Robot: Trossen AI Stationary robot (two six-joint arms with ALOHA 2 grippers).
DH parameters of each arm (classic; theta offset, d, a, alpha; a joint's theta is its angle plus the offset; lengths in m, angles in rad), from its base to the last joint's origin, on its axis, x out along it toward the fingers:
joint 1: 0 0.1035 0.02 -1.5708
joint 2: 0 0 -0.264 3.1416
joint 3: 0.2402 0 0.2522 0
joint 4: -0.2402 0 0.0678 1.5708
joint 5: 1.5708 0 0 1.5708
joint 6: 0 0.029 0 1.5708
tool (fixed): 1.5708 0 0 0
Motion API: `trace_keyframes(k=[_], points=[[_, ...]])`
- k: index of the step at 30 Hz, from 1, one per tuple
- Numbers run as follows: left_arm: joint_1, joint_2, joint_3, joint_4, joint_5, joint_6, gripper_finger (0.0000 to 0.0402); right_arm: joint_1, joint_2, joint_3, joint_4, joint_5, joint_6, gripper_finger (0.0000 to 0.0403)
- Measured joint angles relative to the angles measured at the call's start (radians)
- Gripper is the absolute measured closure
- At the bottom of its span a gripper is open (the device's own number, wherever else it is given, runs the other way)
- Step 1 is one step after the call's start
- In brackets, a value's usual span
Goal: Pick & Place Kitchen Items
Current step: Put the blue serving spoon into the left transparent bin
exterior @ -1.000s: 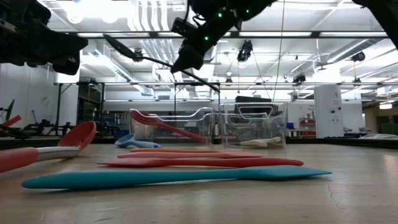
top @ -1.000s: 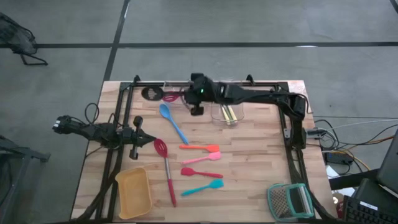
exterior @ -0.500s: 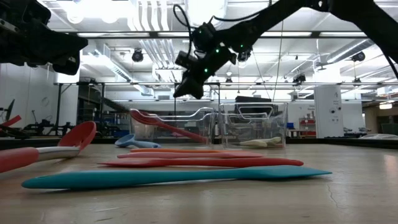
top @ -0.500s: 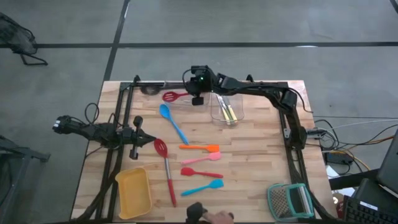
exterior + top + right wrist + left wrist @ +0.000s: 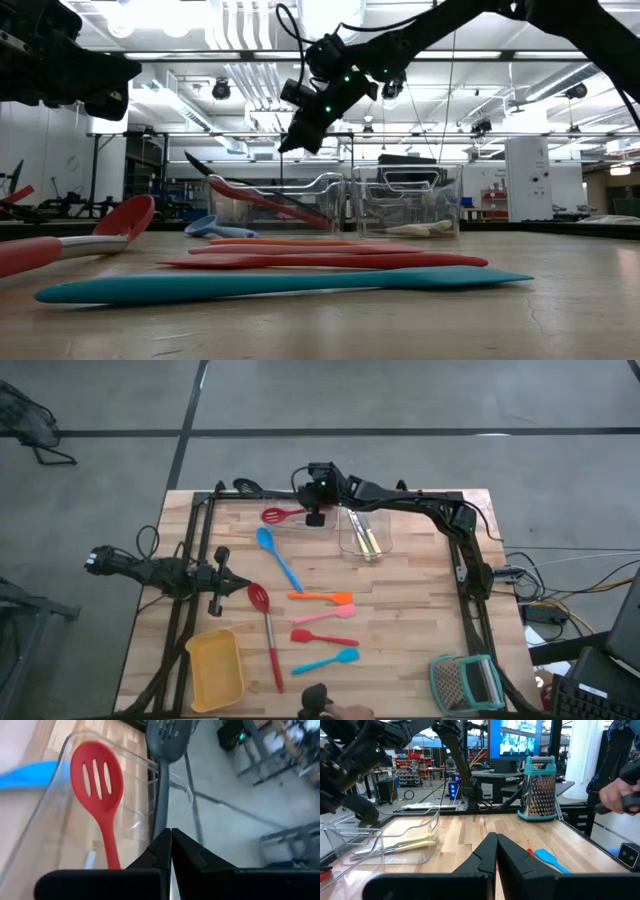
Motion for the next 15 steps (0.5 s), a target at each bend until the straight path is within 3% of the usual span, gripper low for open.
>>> trace_keyframes(k=[9, 15], points=[[0.000, 0.000, 0.000, 0.000, 0.000, 0.000, 0.0390, 0.099, -0.002, 0.147, -0.371, -0.016, 0.243, 0.0394], [0.000, 0.000, 0.000, 0.000, 0.000, 0.000, 0.0390, 0.205, -0.003, 0.172, -0.449, -0.048, 0.362, 0.0394]])
